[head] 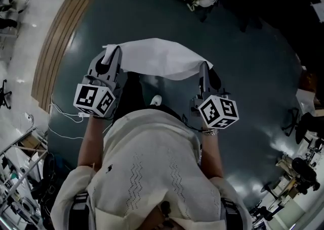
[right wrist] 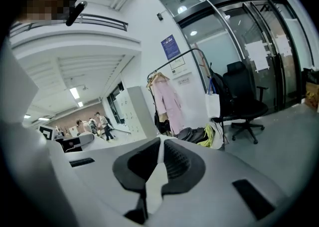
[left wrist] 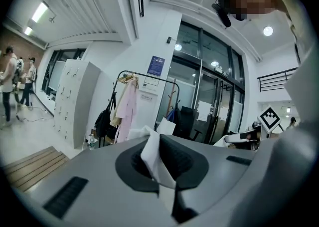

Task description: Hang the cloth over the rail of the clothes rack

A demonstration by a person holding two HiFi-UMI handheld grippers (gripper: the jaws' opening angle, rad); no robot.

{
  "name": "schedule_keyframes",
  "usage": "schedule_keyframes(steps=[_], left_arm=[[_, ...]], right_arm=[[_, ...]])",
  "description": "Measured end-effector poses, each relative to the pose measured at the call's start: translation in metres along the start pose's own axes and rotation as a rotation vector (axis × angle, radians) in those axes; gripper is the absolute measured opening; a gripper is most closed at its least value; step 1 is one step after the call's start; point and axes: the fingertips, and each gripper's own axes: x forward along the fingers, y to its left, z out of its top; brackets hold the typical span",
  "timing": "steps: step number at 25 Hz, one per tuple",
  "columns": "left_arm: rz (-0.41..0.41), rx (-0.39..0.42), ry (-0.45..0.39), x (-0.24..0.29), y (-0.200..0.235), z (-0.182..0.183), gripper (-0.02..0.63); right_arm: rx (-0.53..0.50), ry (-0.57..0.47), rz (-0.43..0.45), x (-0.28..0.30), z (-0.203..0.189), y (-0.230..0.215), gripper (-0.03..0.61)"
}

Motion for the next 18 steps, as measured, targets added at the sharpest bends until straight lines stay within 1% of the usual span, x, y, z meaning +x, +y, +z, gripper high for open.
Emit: schedule_keyframes(steps=[4, 9, 12, 15, 18], left_arm=[[-0.074, 0.009, 0.019, 0.075, 0.050, 0.020, 0.017], [-0.150, 0.025, 0.012, 0.158, 0.117, 0.070, 0.017], [-0.201, 0.040, 0.014, 0.196, 0.155, 0.089, 0.017], [-0.224, 0.032, 0.024, 0.229, 0.190, 0.101, 0.017], [-0.243, 0.014, 0.026, 0.255, 0.212, 0.110, 0.017]], right_arm=[[0.001, -0.010, -0.079, 0.071, 0.028, -0.007, 0.025], [0.005, -0.038, -0.124, 0.164, 0.073, 0.009, 0.025], [0.016, -0.060, -0.156, 0.207, 0.090, 0.020, 0.025], [0.040, -0.085, -0.189, 0.242, 0.104, 0.028, 0.025], [0.058, -0.098, -0.223, 0.266, 0.113, 0.029, 0.025]])
